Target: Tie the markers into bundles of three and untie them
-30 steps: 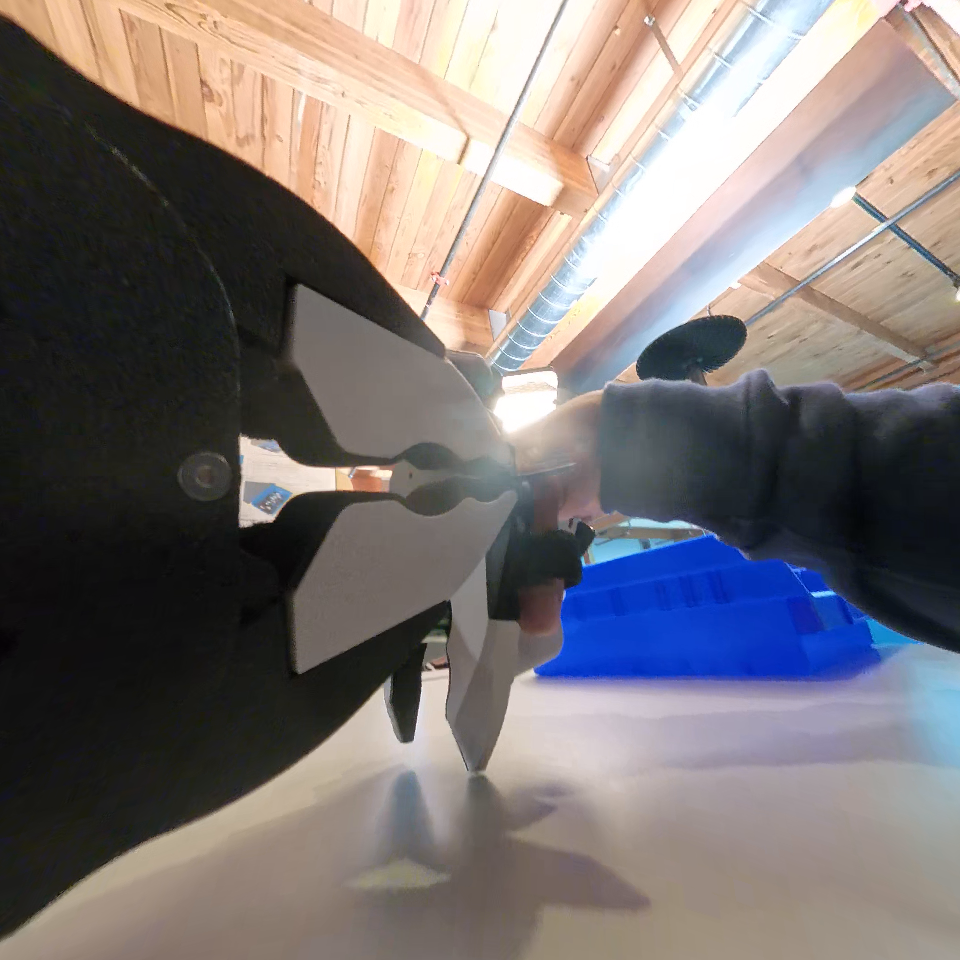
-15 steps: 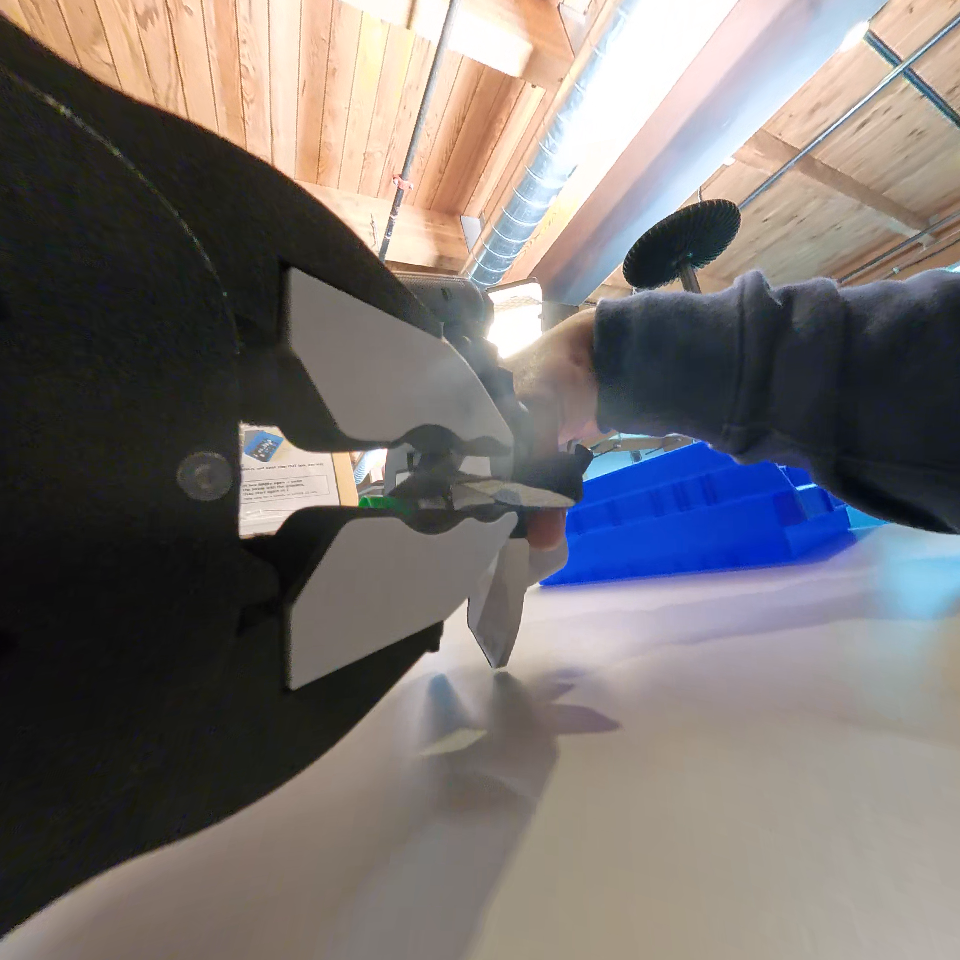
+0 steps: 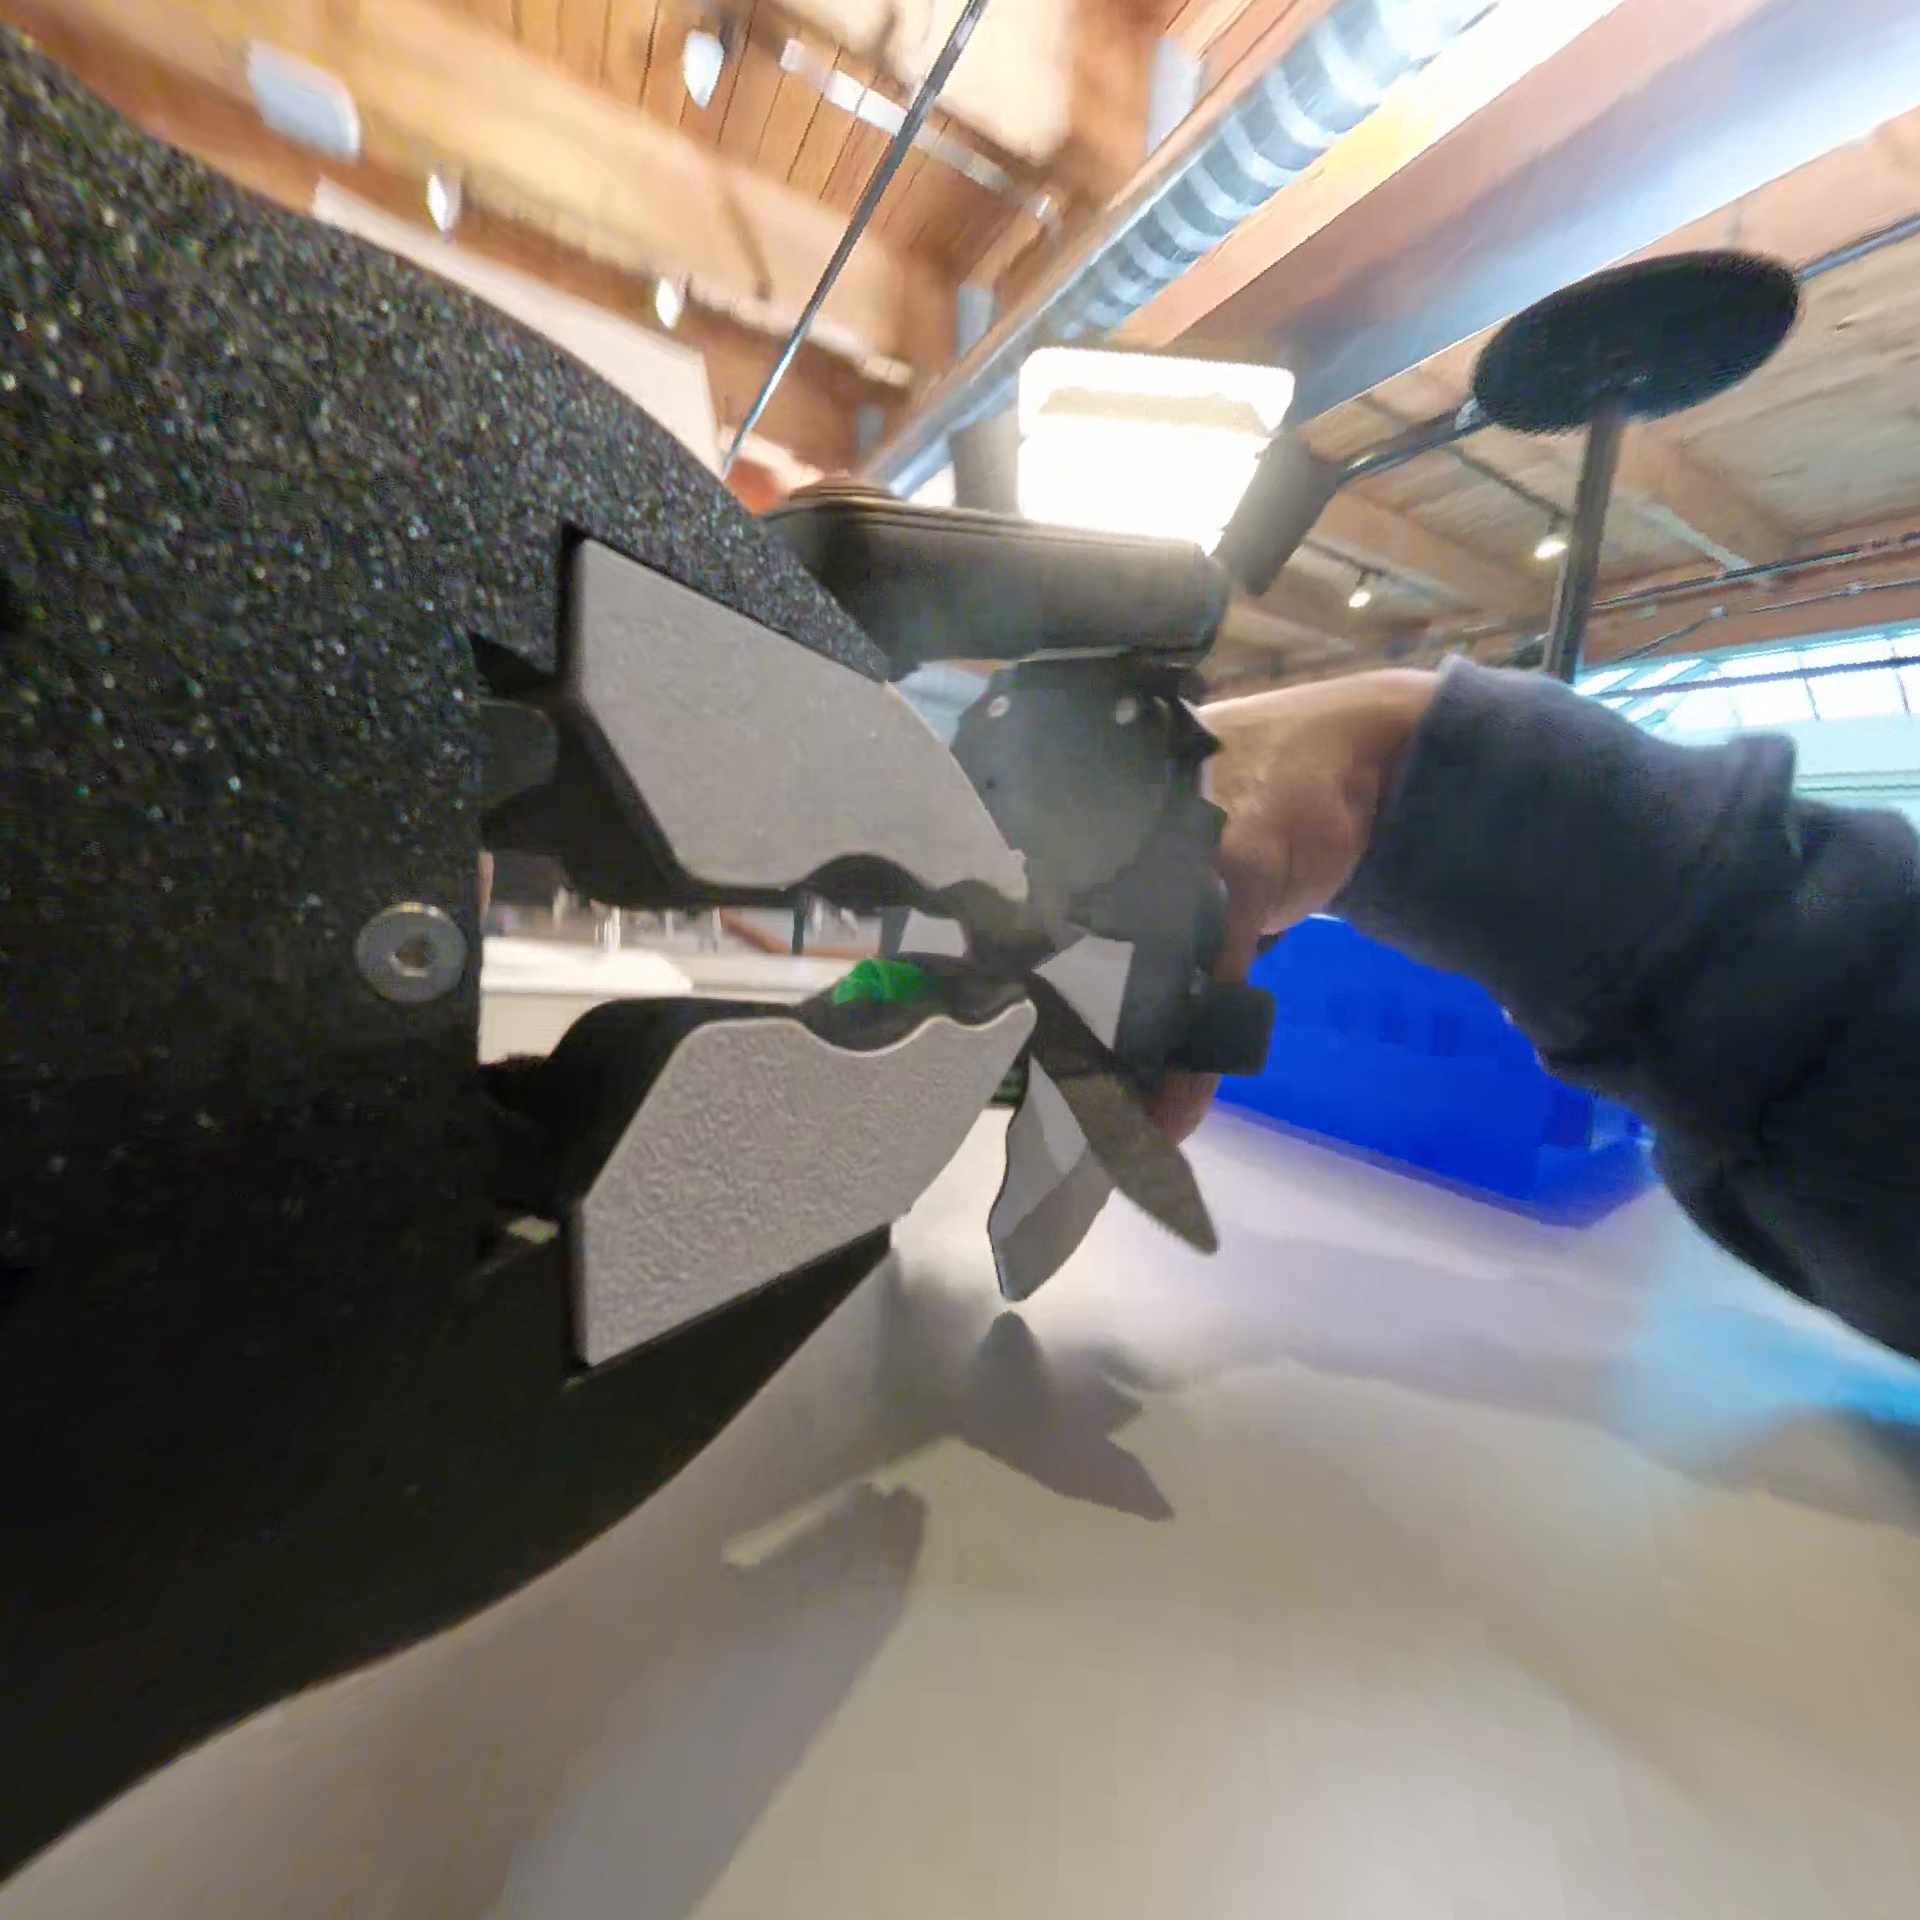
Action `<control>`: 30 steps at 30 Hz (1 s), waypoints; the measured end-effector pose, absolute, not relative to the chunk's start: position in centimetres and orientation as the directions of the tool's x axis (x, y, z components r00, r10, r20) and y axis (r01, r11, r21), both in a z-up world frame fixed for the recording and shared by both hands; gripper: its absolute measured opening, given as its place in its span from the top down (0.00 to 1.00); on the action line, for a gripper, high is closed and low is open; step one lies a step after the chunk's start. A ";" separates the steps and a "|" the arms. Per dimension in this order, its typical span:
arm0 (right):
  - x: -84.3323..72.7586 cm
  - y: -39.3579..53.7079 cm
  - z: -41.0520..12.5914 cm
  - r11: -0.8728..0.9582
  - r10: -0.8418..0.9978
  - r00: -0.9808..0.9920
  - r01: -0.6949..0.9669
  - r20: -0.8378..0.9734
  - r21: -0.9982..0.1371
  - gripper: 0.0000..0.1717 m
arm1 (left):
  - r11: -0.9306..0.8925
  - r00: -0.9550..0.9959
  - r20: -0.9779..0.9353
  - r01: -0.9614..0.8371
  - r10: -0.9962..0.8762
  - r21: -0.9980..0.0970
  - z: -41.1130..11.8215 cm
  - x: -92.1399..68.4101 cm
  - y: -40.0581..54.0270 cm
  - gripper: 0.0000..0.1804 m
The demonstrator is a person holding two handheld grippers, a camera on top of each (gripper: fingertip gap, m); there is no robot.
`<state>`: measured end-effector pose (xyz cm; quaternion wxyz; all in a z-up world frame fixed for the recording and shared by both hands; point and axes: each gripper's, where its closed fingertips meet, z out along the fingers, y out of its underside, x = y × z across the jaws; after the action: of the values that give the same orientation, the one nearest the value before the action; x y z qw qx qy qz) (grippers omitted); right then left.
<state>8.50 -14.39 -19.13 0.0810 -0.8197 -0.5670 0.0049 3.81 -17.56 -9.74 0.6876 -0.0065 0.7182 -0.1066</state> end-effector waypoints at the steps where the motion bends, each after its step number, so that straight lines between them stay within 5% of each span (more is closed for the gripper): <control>1: 8.5 -14.4 -19.1 -0.346 0.930 0.359 0.928 0.084 -0.139 0.76 | 0.963 -0.072 -0.972 0.138 -0.225 -0.233 -9.5 3.6 -17.2 0.94; 7: 8.6 -14.4 -19.2 -0.352 0.928 0.364 0.925 0.073 -0.142 0.76 | 0.732 -0.229 -0.730 0.093 -0.644 -0.675 -9.0 2.8 -15.3 0.94; 11: 8.5 -14.5 -19.3 -0.353 0.929 0.365 0.925 0.065 -0.141 0.76 | 0.486 -0.322 -0.450 -0.039 -0.833 -0.873 -9.6 3.6 -13.9 0.88; 23: 8.6 -14.1 -19.3 -0.356 0.924 0.369 0.926 0.096 -0.126 0.76 | 0.025 -0.404 0.089 -0.268 -0.911 -0.963 -11.0 5.0 -13.2 0.86; 30: 8.4 -13.7 -19.3 -0.357 0.921 0.370 0.927 0.120 -0.114 0.77 | 0.018 -0.387 0.114 -0.321 -0.915 -0.947 -11.8 5.4 -13.0 0.84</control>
<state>8.45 -13.74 -19.30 0.0815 -0.8235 -0.5611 -0.0176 5.39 -13.05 -11.80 0.2873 -0.4734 0.6530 -0.5167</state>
